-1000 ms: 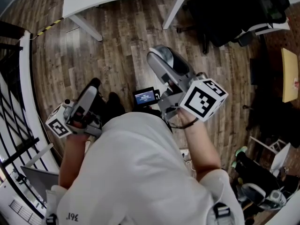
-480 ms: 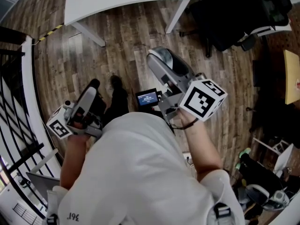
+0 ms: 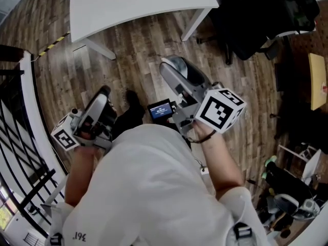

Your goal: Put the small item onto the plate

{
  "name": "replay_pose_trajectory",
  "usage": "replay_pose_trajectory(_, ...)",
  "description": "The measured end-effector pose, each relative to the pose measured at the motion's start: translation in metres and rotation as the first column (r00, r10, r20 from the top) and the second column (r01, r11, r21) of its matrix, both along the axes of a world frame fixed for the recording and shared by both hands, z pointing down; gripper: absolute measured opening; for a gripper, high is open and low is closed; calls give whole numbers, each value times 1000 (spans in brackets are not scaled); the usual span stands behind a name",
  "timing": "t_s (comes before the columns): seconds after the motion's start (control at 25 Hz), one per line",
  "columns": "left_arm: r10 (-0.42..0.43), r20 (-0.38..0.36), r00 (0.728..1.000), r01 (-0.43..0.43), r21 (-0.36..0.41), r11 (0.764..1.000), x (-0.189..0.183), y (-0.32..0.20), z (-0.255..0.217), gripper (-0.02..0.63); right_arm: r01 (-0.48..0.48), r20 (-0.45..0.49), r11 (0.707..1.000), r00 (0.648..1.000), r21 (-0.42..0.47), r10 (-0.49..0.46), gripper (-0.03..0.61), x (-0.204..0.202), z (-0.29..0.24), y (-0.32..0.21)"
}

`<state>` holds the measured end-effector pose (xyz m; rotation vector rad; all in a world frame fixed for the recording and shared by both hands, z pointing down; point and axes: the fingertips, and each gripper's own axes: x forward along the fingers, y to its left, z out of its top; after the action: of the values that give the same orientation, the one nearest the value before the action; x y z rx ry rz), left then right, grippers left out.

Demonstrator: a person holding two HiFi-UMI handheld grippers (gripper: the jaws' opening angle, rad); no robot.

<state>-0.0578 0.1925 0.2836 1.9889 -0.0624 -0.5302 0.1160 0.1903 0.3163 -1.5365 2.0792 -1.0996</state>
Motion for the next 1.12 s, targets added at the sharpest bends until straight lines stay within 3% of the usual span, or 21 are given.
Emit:
replay_pose_trajectory(0.28,53,-5,999,-53,21,998,-26,-72,-13,112,-32,-34,999,999,9,32,320,-27,-19,-64)
replay_pose_trajectory(0.64,62,-20,998,-62,6,998,-58,-137,-14,112,-42,-51,999,998,-2,41,320,-60,-19,-127)
replay_pose_trajectory(1.12,1,0,1000,-1,-22,1000,-57,-179,6,112,15,-39,999,999,-38,-17,321,-56,1,-180)
